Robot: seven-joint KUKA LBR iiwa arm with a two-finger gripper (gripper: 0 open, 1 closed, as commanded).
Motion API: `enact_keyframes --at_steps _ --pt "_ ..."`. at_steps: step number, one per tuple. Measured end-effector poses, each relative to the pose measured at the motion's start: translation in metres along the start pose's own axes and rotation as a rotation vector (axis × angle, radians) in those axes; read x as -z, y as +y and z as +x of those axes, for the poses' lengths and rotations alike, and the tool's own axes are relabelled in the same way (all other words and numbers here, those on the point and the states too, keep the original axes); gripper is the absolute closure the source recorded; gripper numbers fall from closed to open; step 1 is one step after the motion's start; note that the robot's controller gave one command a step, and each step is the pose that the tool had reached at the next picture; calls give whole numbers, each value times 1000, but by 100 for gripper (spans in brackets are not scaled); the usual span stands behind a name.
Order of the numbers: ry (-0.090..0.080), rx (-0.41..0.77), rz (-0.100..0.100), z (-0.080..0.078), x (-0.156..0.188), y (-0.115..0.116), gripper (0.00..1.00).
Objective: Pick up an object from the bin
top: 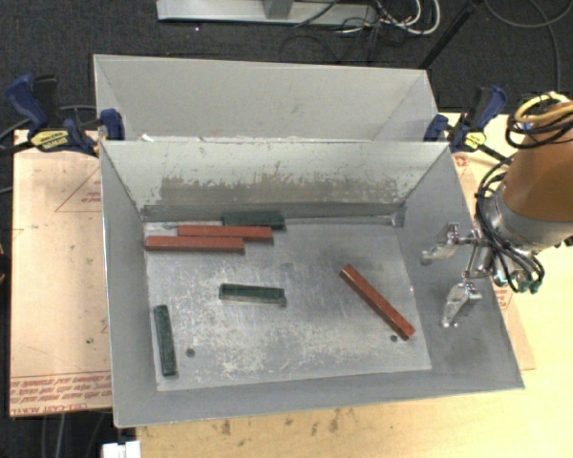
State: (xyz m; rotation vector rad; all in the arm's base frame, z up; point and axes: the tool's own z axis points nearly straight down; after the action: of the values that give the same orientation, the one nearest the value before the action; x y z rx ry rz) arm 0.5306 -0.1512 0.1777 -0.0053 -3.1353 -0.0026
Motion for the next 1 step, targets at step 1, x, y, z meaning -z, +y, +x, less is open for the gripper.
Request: enact_keyframes --at_steps 1 --pt "-7 3 1 -2 4 1 0"
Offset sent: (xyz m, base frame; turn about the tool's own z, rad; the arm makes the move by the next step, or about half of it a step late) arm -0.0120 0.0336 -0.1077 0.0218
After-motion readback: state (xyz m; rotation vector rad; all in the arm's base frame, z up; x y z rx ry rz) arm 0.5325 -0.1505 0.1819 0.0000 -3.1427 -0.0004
